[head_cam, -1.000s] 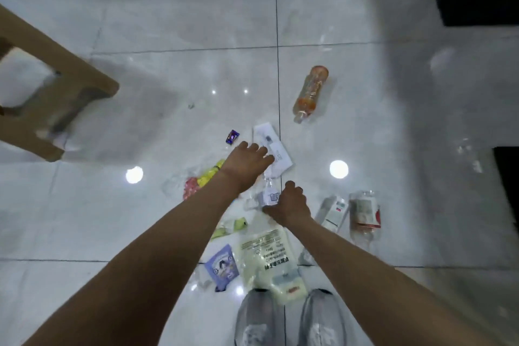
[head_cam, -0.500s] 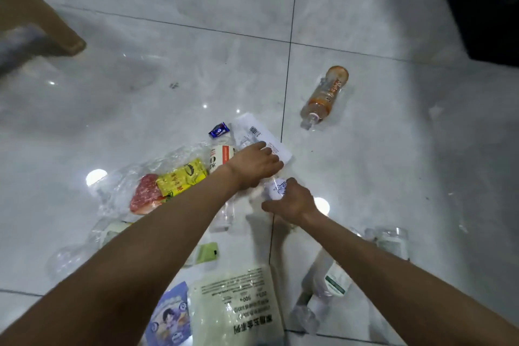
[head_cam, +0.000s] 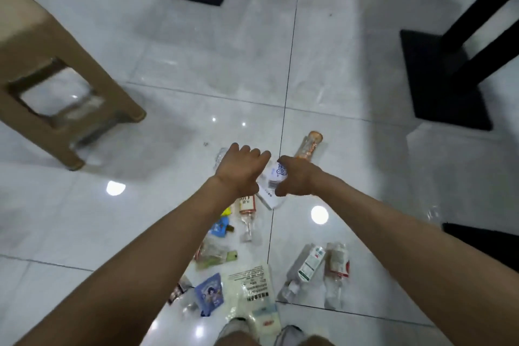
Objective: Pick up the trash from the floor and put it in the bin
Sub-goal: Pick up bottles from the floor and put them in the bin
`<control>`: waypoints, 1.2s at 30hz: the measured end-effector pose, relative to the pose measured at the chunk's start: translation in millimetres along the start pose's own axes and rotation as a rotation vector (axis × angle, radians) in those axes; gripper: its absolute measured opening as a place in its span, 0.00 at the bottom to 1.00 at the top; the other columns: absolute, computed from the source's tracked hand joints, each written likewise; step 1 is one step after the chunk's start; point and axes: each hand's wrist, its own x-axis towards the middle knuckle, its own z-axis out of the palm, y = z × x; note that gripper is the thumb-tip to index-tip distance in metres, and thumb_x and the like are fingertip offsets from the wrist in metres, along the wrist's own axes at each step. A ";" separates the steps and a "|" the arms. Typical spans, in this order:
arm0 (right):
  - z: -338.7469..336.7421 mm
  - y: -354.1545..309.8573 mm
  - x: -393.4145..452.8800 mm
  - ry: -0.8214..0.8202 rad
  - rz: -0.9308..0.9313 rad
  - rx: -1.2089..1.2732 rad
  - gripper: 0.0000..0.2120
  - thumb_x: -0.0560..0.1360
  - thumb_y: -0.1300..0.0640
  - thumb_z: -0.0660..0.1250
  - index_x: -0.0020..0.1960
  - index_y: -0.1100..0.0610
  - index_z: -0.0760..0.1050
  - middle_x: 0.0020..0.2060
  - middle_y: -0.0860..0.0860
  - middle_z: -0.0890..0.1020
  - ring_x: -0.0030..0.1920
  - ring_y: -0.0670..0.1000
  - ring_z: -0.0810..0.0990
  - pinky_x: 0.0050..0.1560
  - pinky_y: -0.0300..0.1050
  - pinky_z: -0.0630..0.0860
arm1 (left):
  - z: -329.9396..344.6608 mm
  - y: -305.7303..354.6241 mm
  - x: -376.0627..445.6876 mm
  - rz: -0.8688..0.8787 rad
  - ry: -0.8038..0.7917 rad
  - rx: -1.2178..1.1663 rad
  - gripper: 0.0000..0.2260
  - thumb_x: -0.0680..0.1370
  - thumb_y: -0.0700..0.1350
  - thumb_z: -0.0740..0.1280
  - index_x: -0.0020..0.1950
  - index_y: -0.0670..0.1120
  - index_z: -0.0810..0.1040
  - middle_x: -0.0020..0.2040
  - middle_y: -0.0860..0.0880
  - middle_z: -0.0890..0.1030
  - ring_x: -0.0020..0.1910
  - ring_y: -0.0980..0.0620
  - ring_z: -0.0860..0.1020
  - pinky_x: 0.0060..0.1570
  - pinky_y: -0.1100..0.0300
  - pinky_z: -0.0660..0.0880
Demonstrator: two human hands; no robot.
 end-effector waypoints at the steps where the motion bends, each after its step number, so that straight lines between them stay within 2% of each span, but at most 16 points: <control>1: -24.6 -15.6 -24.5 0.013 -0.026 -0.032 0.27 0.67 0.52 0.75 0.62 0.54 0.69 0.54 0.51 0.78 0.55 0.54 0.77 0.52 0.45 0.75 | -37.6 -5.4 -10.0 -0.019 0.015 -0.009 0.23 0.65 0.44 0.70 0.59 0.45 0.72 0.45 0.47 0.78 0.46 0.42 0.77 0.43 0.54 0.62; 4: -112.5 -70.4 -115.7 0.110 -0.106 -0.076 0.30 0.66 0.46 0.77 0.62 0.54 0.69 0.54 0.51 0.79 0.55 0.54 0.77 0.47 0.44 0.70 | -166.5 -21.6 -45.5 -0.103 0.019 -0.021 0.25 0.61 0.47 0.75 0.56 0.46 0.75 0.43 0.48 0.79 0.44 0.43 0.78 0.44 0.53 0.66; 7: -183.8 -119.6 -208.9 0.182 -0.143 -0.164 0.32 0.66 0.43 0.77 0.64 0.52 0.69 0.54 0.50 0.78 0.56 0.54 0.76 0.48 0.45 0.70 | -275.5 -15.4 -94.1 -0.163 0.140 -0.067 0.27 0.55 0.47 0.78 0.52 0.47 0.77 0.40 0.49 0.79 0.41 0.44 0.78 0.45 0.52 0.70; 11: -243.0 -170.6 -321.1 0.220 -0.142 -0.156 0.31 0.65 0.45 0.76 0.63 0.50 0.68 0.53 0.49 0.78 0.55 0.54 0.77 0.49 0.47 0.72 | -409.0 -5.6 -156.2 -0.123 0.101 -0.021 0.25 0.62 0.46 0.76 0.58 0.47 0.75 0.47 0.49 0.79 0.49 0.44 0.77 0.52 0.50 0.69; 14: -277.1 -202.8 -383.8 0.257 -0.160 -0.118 0.31 0.65 0.46 0.76 0.63 0.50 0.68 0.53 0.49 0.78 0.54 0.54 0.77 0.47 0.46 0.73 | -488.4 -10.3 -191.3 -0.117 0.141 0.088 0.26 0.54 0.44 0.78 0.51 0.46 0.78 0.41 0.49 0.79 0.41 0.45 0.78 0.46 0.53 0.72; 15: -287.7 -213.0 -400.4 0.271 -0.177 -0.135 0.31 0.65 0.46 0.76 0.63 0.50 0.68 0.53 0.49 0.78 0.53 0.54 0.77 0.45 0.44 0.71 | -508.7 -11.7 -201.2 -0.130 0.175 0.109 0.26 0.54 0.44 0.78 0.51 0.46 0.78 0.41 0.48 0.79 0.41 0.45 0.78 0.46 0.53 0.72; 17: -303.0 -228.4 -427.1 0.290 -0.217 -0.170 0.31 0.65 0.46 0.76 0.63 0.50 0.68 0.52 0.49 0.78 0.52 0.54 0.78 0.44 0.44 0.70 | -540.6 -8.0 -223.2 -0.155 0.162 0.092 0.26 0.64 0.45 0.74 0.60 0.46 0.73 0.50 0.47 0.78 0.50 0.44 0.77 0.52 0.51 0.68; 19: -312.5 -241.7 -453.9 0.298 -0.265 -0.201 0.29 0.65 0.47 0.76 0.62 0.50 0.68 0.50 0.49 0.79 0.51 0.53 0.78 0.43 0.44 0.69 | -561.0 -0.6 -249.2 -0.226 0.154 0.094 0.25 0.71 0.46 0.69 0.66 0.46 0.68 0.56 0.47 0.76 0.57 0.43 0.74 0.56 0.50 0.65; 22: -314.2 -260.9 -484.4 0.293 -0.355 -0.246 0.29 0.65 0.46 0.76 0.62 0.49 0.68 0.50 0.48 0.79 0.50 0.52 0.78 0.43 0.45 0.70 | -584.1 8.5 -291.4 -0.337 0.185 0.117 0.23 0.72 0.46 0.67 0.65 0.46 0.67 0.57 0.48 0.76 0.57 0.44 0.74 0.56 0.50 0.65; 27: -283.3 -301.8 -530.6 0.280 -0.487 -0.320 0.29 0.65 0.46 0.76 0.62 0.50 0.68 0.50 0.49 0.78 0.50 0.53 0.77 0.43 0.45 0.71 | -596.4 21.0 -373.8 -0.455 0.190 0.127 0.22 0.71 0.48 0.69 0.63 0.46 0.69 0.56 0.47 0.77 0.57 0.43 0.75 0.55 0.50 0.67; 32: -233.8 -364.6 -567.6 0.233 -0.677 -0.410 0.32 0.65 0.45 0.76 0.65 0.49 0.67 0.51 0.49 0.78 0.51 0.53 0.78 0.42 0.44 0.68 | -584.9 15.4 -481.6 -0.587 0.209 0.168 0.26 0.64 0.50 0.74 0.60 0.44 0.75 0.50 0.46 0.81 0.48 0.42 0.79 0.48 0.51 0.70; 36: -183.9 -425.4 -591.9 0.215 -0.812 -0.470 0.35 0.64 0.43 0.76 0.67 0.49 0.68 0.55 0.49 0.79 0.54 0.54 0.78 0.46 0.44 0.73 | -576.2 8.8 -563.7 -0.746 0.136 0.175 0.26 0.66 0.52 0.73 0.62 0.46 0.73 0.53 0.46 0.80 0.53 0.42 0.78 0.53 0.49 0.70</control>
